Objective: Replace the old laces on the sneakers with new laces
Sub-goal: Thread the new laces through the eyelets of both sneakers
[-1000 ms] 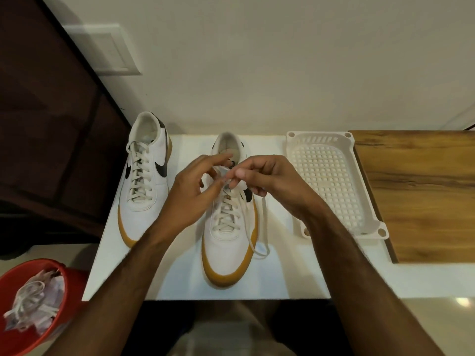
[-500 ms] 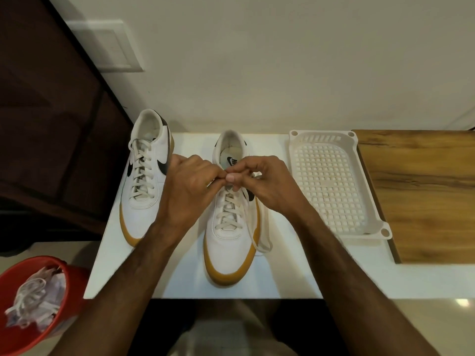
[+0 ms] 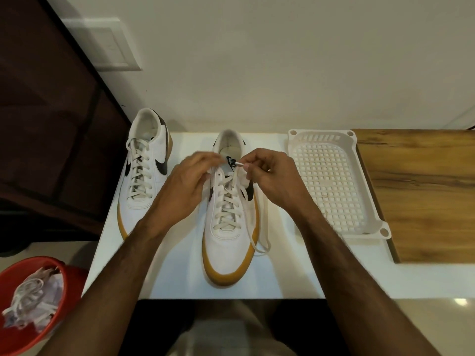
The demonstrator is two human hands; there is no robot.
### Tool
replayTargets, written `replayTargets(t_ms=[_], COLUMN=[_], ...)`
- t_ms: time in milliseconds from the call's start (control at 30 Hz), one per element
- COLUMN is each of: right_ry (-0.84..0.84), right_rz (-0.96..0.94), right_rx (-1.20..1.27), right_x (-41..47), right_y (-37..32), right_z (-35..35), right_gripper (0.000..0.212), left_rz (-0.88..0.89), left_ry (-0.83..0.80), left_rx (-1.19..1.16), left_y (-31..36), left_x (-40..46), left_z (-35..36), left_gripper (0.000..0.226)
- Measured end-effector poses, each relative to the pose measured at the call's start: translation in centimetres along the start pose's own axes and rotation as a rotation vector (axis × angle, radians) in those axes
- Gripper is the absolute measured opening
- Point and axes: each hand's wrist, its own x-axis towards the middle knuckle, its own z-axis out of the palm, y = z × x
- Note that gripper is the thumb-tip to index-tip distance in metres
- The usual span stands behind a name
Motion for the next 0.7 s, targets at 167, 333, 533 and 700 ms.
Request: replayTargets(t_ms=[167,333,533,700], right_ry=[0.071,0.059,0.04,0.021], right_rz=[-0.117,-0.281,-0.41,-0.395], right_rx=[-0.184,-0.372,-0.539,-0.455], right_x=[-0.2,-0.5,-0.6,-0.2], right_y=[0.0,-0.5,-0.7,-0.1], right_z=[1.5,2.5,3.5,3.4], right_gripper=[0.012,0.015,0.013,0.016], left_rz=[-0.003,0.043,0.055,0.046], left_ry=[0.008,0.046,0.078,0.074], left_rx=[-0.031,-0.054,-0.06,-0.069], left_y=[-0.2,-0.1,0.0,0.1], left_x=[0.0,-0.1,-0.1,-0.2], left_z=[0.2,0.2,0.1,0.2], left_gripper=[0.03,0.019,0.017,0.021])
